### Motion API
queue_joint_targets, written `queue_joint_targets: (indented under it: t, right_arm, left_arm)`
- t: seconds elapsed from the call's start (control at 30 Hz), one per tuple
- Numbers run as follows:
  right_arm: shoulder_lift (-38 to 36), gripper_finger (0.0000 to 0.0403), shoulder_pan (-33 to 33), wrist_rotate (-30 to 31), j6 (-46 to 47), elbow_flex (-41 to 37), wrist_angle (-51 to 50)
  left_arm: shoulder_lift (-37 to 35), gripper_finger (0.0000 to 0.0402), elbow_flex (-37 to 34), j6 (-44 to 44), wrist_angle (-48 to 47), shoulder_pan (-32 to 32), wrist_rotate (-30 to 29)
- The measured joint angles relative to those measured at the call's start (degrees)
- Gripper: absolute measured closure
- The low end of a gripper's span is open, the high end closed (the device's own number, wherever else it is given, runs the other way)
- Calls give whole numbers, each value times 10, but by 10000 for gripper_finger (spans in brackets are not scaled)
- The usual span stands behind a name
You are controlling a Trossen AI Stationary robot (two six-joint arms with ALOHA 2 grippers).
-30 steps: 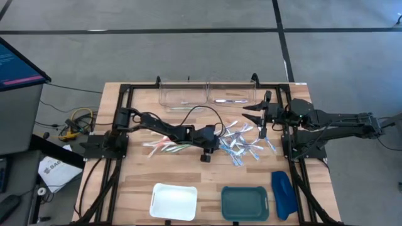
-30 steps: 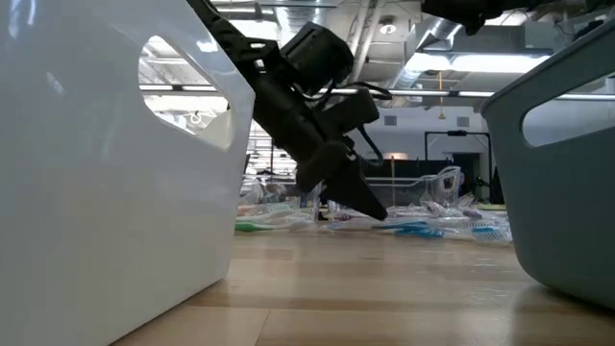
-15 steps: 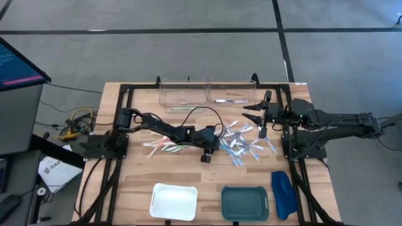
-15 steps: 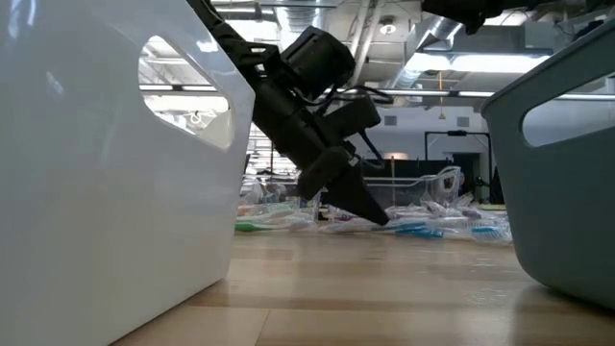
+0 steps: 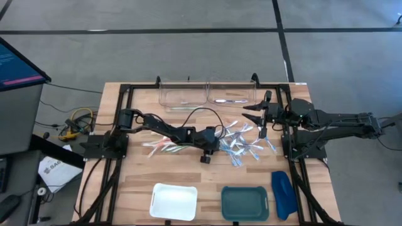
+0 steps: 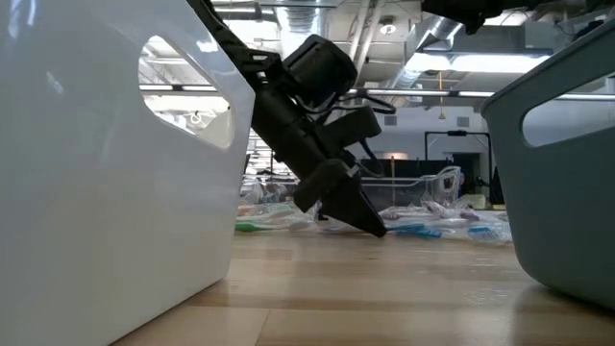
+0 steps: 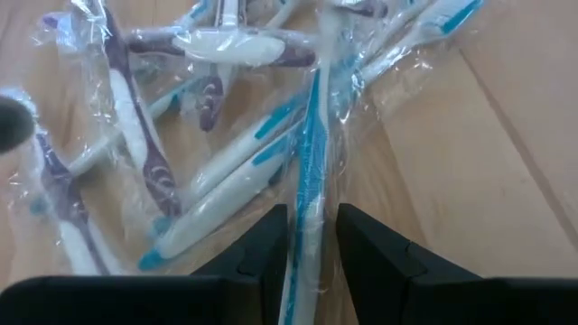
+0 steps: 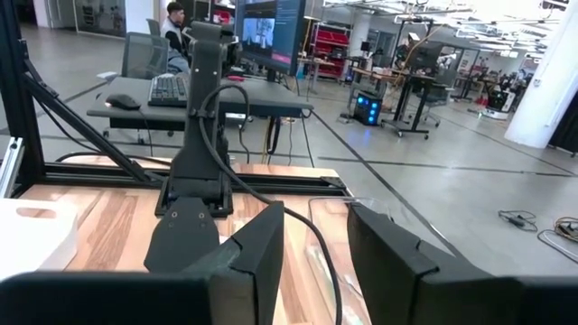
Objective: Pick & Place Toothbrushes
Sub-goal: Put the blue toothbrush into the white bin
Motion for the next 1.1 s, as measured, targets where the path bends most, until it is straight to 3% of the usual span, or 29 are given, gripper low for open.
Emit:
queue_joint_targets:
  t: [0.27,0.5,0.77,1.1]
  right_arm:
    - [0,285,0,0,0,0,0]
    - [0,285,0,0,0,0,0]
    - [0,285,0,0,0,0,-2]
    - [0,285,0,0,0,0,-4]
  left_arm:
    - [5,317,2,-3,0,-1,0]
    - [0,385,1,-4,-10,-3,-12]
    - [-30,382,-2,-4,-78,-32,-94]
    - [-133,386,-2,-16,-142,-59,-130]
